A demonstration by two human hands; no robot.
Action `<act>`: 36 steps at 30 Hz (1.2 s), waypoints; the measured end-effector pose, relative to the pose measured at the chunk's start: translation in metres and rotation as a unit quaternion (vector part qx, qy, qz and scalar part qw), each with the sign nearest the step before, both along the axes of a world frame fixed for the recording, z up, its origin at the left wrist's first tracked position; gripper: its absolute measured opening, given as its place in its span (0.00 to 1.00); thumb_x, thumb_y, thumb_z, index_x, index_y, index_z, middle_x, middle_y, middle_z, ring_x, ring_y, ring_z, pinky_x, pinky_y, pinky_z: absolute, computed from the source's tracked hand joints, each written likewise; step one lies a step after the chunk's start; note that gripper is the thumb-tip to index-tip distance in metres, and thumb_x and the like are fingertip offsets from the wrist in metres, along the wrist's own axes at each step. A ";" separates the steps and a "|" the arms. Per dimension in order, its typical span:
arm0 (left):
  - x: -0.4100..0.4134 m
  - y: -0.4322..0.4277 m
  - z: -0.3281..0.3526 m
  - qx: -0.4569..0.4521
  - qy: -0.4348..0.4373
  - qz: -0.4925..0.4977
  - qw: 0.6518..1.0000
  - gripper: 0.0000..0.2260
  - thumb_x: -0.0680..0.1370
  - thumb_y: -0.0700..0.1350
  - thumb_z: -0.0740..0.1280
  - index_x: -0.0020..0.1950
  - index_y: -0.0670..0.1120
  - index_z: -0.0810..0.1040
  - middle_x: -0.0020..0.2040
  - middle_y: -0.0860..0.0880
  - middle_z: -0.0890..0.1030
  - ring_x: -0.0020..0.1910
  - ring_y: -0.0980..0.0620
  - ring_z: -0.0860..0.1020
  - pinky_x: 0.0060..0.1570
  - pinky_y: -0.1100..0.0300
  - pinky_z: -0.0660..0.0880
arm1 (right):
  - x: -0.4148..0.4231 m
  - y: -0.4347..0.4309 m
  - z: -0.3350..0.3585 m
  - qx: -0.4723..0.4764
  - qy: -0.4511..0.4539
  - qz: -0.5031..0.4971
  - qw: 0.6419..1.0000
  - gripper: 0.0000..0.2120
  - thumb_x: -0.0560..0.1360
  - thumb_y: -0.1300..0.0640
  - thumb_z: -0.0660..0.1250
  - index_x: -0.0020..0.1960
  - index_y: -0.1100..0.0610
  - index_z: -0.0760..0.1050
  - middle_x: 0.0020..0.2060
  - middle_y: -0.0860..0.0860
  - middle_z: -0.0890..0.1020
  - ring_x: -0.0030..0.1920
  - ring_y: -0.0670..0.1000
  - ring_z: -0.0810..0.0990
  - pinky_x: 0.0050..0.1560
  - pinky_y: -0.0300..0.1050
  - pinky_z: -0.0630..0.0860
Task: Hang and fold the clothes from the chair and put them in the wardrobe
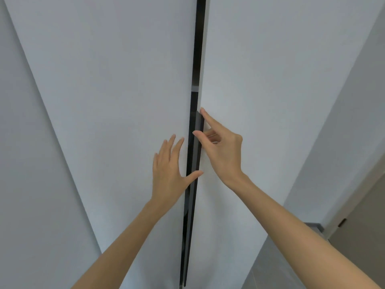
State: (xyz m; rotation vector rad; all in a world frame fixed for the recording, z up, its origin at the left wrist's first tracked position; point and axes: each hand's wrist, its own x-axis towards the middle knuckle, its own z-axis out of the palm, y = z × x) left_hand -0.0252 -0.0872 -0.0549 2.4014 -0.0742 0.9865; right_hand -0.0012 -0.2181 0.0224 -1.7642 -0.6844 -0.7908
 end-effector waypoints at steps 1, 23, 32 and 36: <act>0.009 0.004 0.001 0.006 0.006 0.018 1.000 0.46 0.69 0.66 0.69 0.78 0.53 0.50 0.79 0.51 0.48 0.78 0.48 0.47 0.73 0.44 0.46 | 0.006 0.005 0.001 0.007 0.011 -0.004 1.000 0.21 0.74 0.56 0.72 0.66 0.47 0.75 0.35 0.45 0.81 0.38 0.45 0.80 0.46 0.34 0.77; 0.099 0.023 -0.004 0.063 0.007 0.091 0.994 0.48 0.72 0.64 0.67 0.78 0.55 0.36 0.77 0.44 0.33 0.76 0.42 0.34 0.70 0.34 0.39 | 0.096 0.038 0.010 -0.021 0.074 -0.086 0.993 0.06 0.73 0.53 0.72 0.42 0.53 0.77 0.30 0.44 0.78 0.32 0.41 0.76 0.37 0.28 0.70; 0.090 0.020 0.004 0.053 0.033 0.084 0.994 0.47 0.73 0.60 0.69 0.78 0.55 0.37 0.77 0.45 0.34 0.76 0.43 0.33 0.71 0.34 0.42 | 0.091 0.035 0.016 -0.105 0.090 -0.080 0.987 0.07 0.77 0.52 0.67 0.46 0.56 0.74 0.36 0.48 0.80 0.38 0.48 0.78 0.42 0.45 0.77; 0.066 0.031 0.007 0.071 0.052 0.022 0.996 0.40 0.76 0.60 0.64 0.78 0.57 0.40 0.78 0.51 0.34 0.76 0.47 0.35 0.72 0.40 0.44 | 0.070 0.018 0.020 -0.139 0.148 -0.041 0.978 0.09 0.79 0.55 0.63 0.58 0.56 0.75 0.49 0.48 0.81 0.49 0.46 0.79 0.54 0.45 0.77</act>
